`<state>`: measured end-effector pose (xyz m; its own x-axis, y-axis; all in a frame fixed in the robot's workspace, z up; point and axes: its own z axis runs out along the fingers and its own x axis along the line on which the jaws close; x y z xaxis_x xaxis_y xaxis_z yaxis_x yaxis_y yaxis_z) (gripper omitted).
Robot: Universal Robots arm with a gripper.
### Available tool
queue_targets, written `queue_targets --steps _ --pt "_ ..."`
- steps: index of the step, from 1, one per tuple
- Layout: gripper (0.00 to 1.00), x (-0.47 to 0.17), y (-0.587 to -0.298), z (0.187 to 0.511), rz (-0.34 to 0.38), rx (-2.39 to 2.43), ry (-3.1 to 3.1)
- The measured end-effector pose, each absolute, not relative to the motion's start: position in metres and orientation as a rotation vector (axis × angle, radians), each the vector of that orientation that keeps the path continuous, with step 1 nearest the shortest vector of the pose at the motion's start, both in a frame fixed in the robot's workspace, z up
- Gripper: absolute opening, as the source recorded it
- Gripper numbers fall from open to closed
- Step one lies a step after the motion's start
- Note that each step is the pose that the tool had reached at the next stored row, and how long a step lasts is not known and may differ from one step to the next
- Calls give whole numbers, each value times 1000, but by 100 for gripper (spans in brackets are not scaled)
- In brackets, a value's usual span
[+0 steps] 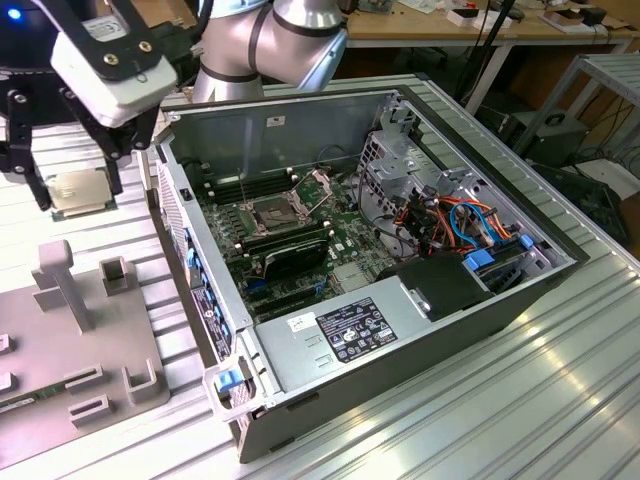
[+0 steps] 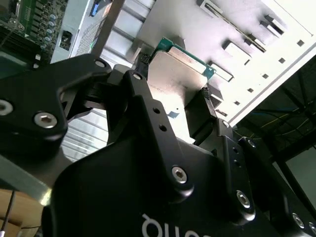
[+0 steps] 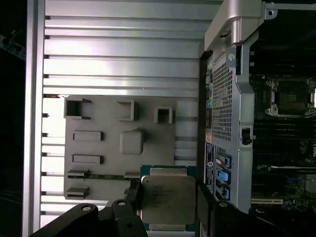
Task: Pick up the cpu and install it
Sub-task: 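Pick up the cpu and move it towards the insertion slot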
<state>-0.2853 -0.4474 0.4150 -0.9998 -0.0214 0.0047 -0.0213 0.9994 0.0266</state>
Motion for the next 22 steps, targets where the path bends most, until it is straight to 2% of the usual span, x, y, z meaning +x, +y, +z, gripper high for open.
queue_targets --steps 22 --pt "55 -204 -447 415 -42 33 -3136"
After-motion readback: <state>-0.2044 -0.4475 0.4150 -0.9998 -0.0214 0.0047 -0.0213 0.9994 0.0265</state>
